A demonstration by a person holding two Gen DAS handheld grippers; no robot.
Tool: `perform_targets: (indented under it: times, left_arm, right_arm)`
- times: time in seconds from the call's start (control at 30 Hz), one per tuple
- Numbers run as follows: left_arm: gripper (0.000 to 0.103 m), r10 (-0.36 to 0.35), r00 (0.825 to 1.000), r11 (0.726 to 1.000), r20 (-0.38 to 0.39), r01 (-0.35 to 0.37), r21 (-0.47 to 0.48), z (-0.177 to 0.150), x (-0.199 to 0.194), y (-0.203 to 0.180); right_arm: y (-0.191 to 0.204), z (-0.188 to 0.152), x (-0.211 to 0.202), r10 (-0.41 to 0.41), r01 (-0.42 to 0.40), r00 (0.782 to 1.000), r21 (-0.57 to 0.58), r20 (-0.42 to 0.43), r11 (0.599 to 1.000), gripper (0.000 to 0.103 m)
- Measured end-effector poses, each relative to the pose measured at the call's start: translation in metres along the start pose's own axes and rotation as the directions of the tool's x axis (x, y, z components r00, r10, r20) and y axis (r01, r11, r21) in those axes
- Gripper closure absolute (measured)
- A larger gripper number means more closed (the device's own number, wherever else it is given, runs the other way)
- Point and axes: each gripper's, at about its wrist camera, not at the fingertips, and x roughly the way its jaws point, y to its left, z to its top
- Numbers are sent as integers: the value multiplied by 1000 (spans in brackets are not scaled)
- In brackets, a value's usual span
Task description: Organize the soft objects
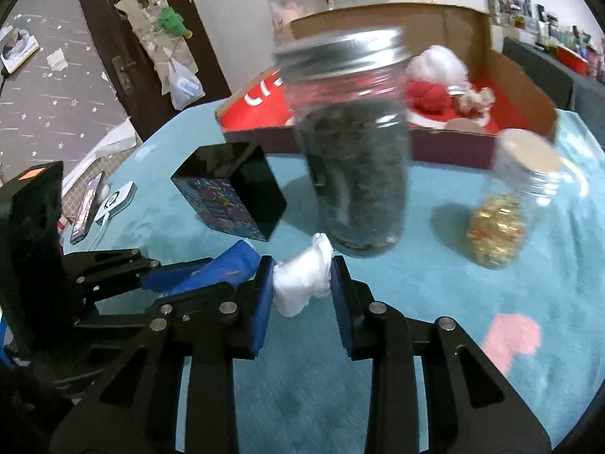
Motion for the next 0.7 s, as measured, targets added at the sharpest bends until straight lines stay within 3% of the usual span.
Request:
perform_targets:
  times: [0.33,0.7]
  left_arm:
    - [80,-37,999,999,14,37,21,14,7,-22]
    - [80,-7,1000,1000,17,7,-3,11,-2,-10]
  right_arm:
    - [-31,-12,-36,-36,35,999,48,14,998,75]
    - [-43,-16,-42,-39,38,999,68,14,997,75]
